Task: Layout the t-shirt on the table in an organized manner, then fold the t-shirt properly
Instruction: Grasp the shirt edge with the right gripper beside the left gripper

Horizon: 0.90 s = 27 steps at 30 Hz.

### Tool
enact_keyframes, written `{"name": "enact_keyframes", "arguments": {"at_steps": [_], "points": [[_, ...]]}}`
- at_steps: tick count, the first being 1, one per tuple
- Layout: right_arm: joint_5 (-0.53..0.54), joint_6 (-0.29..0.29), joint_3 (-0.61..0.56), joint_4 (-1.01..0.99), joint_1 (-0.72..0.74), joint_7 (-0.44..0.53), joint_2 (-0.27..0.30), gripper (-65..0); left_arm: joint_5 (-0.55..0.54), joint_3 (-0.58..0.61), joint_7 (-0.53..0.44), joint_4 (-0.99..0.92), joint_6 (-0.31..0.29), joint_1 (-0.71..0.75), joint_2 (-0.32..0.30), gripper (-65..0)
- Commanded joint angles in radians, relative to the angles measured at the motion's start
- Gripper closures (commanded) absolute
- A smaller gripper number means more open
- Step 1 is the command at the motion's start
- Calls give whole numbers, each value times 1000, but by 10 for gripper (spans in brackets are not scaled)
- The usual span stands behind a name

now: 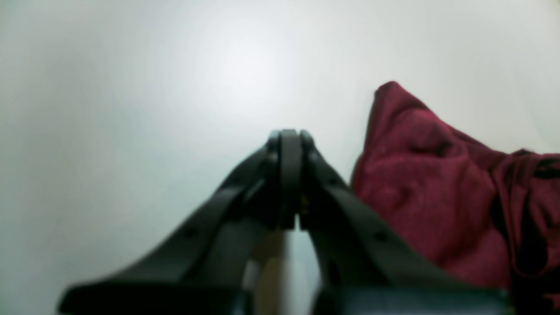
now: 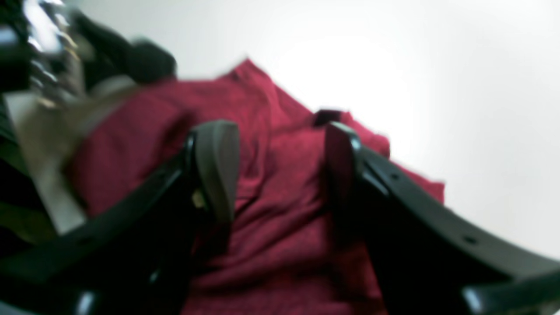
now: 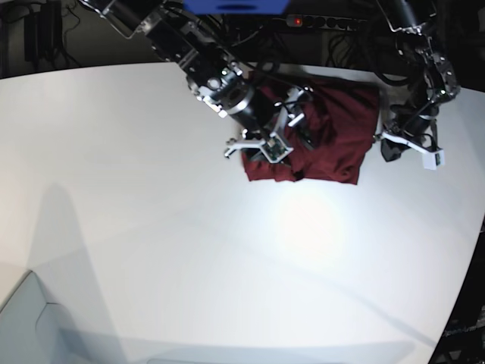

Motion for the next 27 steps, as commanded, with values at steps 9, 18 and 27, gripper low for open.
{"name": "enact_keyframes", "arguments": {"at_steps": [9, 18, 27], "points": [[7, 1, 86, 21, -2, 33, -33, -322, -7, -2, -7, 9, -7, -3, 9, -1], [7, 3, 92, 21, -66, 33, -43, -322, -7, -2, -7, 9, -5, -15, 27, -1], [7, 3, 71, -23, -65, 33, -59, -317, -7, 75, -9, 7, -1, -25, 29, -1]]}}
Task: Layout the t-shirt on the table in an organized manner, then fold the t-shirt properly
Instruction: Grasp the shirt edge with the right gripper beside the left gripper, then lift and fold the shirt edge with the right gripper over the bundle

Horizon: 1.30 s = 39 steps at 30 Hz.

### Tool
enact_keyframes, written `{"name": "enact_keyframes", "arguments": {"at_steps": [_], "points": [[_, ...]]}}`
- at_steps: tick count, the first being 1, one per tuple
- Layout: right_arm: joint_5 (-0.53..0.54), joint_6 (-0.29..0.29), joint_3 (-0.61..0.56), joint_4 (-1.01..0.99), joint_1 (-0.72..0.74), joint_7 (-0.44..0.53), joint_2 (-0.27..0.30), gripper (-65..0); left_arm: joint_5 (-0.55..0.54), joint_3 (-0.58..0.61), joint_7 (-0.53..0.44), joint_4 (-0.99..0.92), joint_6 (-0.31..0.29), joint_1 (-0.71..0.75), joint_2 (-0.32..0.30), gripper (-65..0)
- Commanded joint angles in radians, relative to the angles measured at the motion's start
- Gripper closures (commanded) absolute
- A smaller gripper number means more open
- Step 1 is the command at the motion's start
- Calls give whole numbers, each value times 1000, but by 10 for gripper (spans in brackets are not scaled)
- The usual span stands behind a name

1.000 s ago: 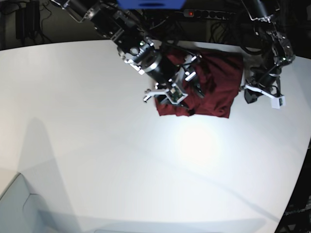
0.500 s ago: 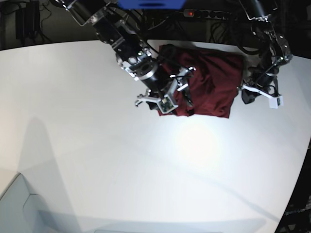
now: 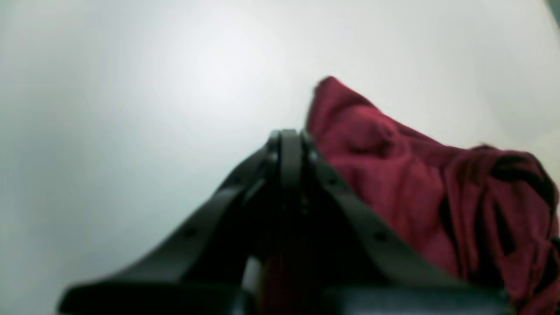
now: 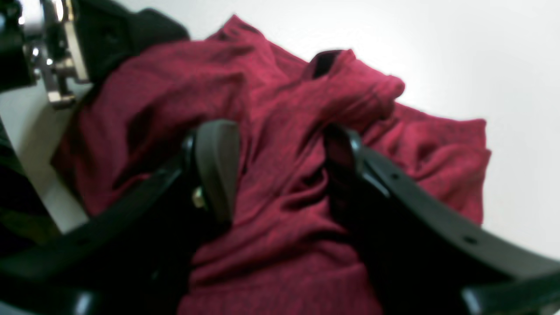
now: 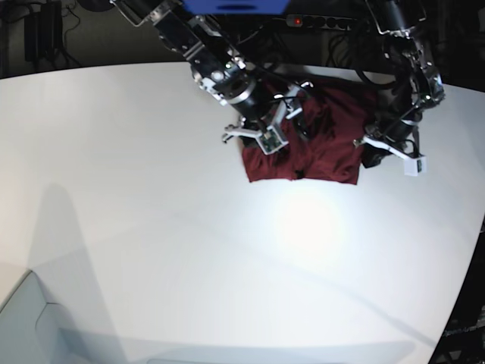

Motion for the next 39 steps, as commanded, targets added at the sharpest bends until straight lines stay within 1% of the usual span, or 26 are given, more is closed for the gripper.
{"name": "enact_keyframes", "arguments": {"at_steps": [1, 2, 4, 5, 8, 9, 19, 25, 28, 30, 32, 35, 37, 39], "points": [[7, 3, -2, 17, 14, 23, -7, -313, 1, 5, 3, 11, 3, -7, -10, -1], [7, 3, -2, 20, 14, 25, -6, -302, 1, 10, 3, 10, 3, -9, -10, -1], [7, 3, 3, 23, 17, 28, -4, -242, 1, 14, 3, -10, 3, -9, -10, -1], [7, 3, 8, 23, 19, 29, -4, -193, 1, 14, 1, -29, 3, -10, -10, -1], [7, 3, 9, 38, 28, 31, -3, -12, 1, 13, 1, -70, 3, -24, -13, -1], [7, 3, 9, 48, 29, 31, -3, 0, 1, 13, 1, -79, 3, -26, -14, -1], [7, 3, 3, 204, 20, 29, -1, 0, 1, 17, 1, -92, 3, -29, -11, -1], [7, 5, 0, 273, 22, 31, -10, 0, 1, 17, 1, -92, 3, -29, -11, -1], [7, 6, -18, 293, 25, 31, -39, 0, 1, 17, 1, -92, 3, -27, -11, -1], [7, 8, -45, 296, 31, 31, -44, 0, 1, 17, 1, -92, 3, -27, -11, -1], [7, 34, -65, 298, 32, 31, -52, 0, 1, 17, 1, -92, 3, -26, -11, -1], [7, 98, -71, 285, 34, 31, -98, 0, 1, 17, 1, -92, 3, -24, -11, -1], [6, 120, -69, 278, 34, 31, -115, 0, 1, 17, 1, -92, 3, -23, -11, -1], [4, 123, -69, 275, 57, 31, -125, 0, 1, 17, 1, -92, 3, -21, -11, -1]]}}
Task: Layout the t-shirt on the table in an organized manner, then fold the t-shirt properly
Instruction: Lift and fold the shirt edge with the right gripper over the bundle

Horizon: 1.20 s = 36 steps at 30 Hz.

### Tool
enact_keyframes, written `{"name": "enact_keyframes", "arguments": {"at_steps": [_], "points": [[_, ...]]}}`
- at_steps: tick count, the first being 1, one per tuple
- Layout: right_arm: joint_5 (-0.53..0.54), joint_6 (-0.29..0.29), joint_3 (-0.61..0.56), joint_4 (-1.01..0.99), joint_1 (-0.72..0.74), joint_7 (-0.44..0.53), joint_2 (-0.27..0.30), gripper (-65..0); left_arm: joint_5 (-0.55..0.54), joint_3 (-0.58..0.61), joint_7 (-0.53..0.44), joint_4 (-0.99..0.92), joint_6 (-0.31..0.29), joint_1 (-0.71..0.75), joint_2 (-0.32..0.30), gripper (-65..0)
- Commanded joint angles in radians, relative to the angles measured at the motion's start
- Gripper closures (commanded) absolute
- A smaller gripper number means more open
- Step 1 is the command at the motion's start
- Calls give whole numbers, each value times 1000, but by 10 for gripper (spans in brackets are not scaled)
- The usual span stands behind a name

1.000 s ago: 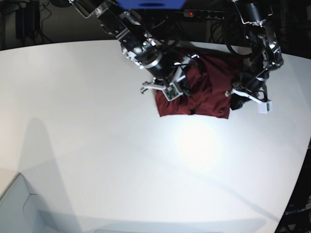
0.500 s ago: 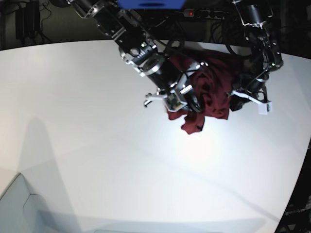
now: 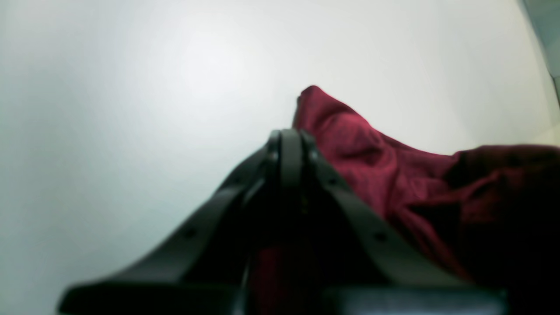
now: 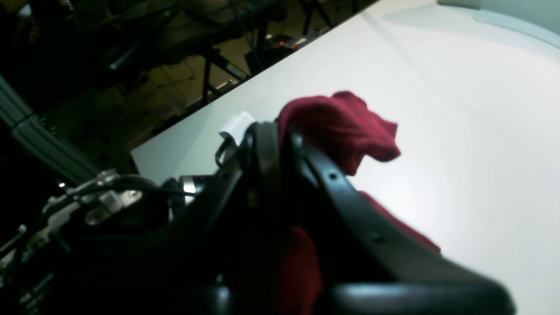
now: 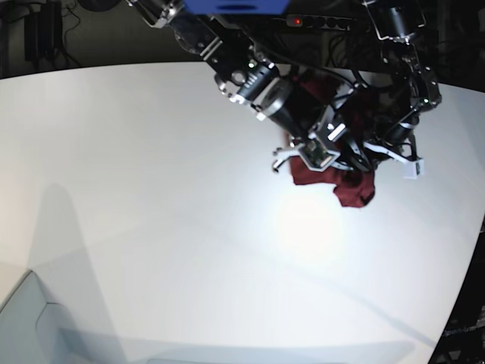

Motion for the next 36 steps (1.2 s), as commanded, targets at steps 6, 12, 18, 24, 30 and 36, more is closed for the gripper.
{"name": "enact_keyframes", "arguments": {"at_steps": [6, 12, 18, 24, 30, 36], "points": [[1, 12, 2, 13, 82, 38, -17, 0, 38, -3, 48, 4, 13, 23, -4, -1], [3, 12, 4, -61, 131, 38, -16, 0, 28, -7, 48, 75, 10, 52, -8, -1], [3, 13, 5, -95, 134, 40, -16, 0, 28, -7, 56, 214, 10, 80, -4, -1], [3, 13, 5, -162, 135, 40, -12, 0, 28, -7, 58, 291, 10, 109, -4, -1], [3, 13, 5, -208, 135, 40, -12, 0, 28, -9, 55, 319, 10, 127, -4, -1], [3, 13, 5, -208, 149, 40, 4, 0, 28, -61, 58, 360, 10, 153, -2, -1]]}}
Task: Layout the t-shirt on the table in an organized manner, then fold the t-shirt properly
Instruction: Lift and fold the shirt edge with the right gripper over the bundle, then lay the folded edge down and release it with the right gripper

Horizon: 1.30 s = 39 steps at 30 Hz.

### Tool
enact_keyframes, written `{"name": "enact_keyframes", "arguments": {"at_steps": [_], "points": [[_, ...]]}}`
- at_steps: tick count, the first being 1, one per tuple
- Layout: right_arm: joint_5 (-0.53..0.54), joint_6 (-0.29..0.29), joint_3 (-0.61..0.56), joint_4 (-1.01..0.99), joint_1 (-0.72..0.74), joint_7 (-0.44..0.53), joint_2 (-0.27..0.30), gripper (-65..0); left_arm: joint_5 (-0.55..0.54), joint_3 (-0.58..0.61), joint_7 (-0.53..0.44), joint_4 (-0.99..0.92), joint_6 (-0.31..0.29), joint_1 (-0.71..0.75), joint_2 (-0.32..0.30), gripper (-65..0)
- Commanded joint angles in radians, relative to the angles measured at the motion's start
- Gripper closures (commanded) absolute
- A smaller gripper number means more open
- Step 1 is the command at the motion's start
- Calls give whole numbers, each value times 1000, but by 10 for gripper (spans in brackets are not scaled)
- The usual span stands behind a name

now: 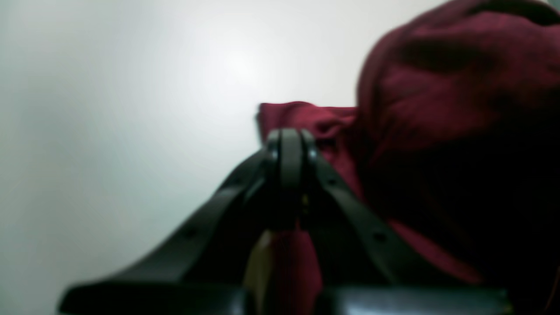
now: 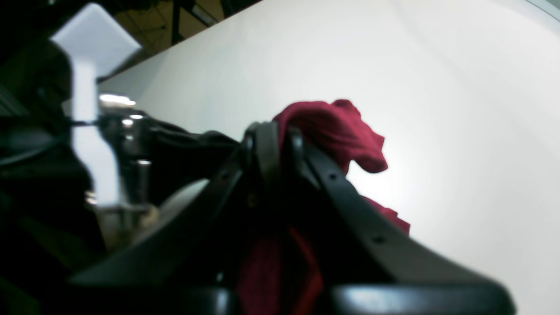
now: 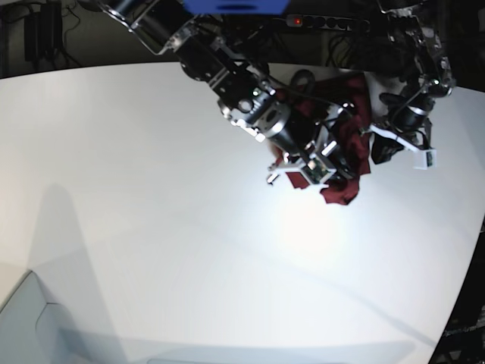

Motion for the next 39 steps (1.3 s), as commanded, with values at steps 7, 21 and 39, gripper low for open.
{"name": "enact_keyframes", "arguments": {"at_steps": [7, 21, 39], "points": [[6, 10, 2, 18, 38, 24, 3, -54, -16, -76, -19, 43, -6, 19, -10, -1], [6, 7, 4, 124, -8, 30, 29, -385, -14, -236, -19, 74, -7, 48, -18, -1], [0, 3, -142, -83, 38, 30, -15, -384, -16, -320, -19, 74, -7, 54, -38, -1]]}}
